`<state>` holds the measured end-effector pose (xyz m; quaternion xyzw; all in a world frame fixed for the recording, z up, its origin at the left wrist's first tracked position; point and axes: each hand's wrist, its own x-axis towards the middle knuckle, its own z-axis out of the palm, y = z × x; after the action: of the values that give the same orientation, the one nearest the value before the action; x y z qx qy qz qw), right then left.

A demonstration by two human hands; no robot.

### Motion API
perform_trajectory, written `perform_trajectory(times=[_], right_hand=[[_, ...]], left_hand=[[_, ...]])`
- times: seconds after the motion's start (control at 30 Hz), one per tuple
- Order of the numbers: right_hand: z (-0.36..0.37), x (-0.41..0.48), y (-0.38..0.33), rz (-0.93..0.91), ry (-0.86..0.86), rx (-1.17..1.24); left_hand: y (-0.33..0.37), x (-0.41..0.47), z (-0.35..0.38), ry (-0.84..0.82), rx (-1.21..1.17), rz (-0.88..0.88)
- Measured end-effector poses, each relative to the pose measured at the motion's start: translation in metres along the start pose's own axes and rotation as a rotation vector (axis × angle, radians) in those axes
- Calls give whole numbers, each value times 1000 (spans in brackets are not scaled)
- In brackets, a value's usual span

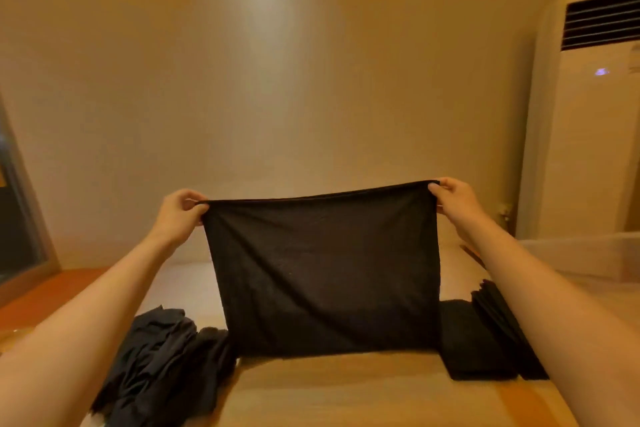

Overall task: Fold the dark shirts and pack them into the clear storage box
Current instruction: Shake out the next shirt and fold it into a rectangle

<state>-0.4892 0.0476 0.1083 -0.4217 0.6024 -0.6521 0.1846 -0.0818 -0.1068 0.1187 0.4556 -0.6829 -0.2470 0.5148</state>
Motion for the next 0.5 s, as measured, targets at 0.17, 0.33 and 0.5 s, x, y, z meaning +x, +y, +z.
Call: perform_trajectory(times=[0.17, 0.33, 0.5], right_hand=[[-2, 55, -100, -294, 287, 245], [-10, 49, -118, -437, 291, 366], [-9, 4, -85, -425, 131, 425]], left_hand=[[105, 68, -28, 321, -195, 307], [139, 40, -45, 448, -366, 488], [101, -30, -51, 448, -370, 440]])
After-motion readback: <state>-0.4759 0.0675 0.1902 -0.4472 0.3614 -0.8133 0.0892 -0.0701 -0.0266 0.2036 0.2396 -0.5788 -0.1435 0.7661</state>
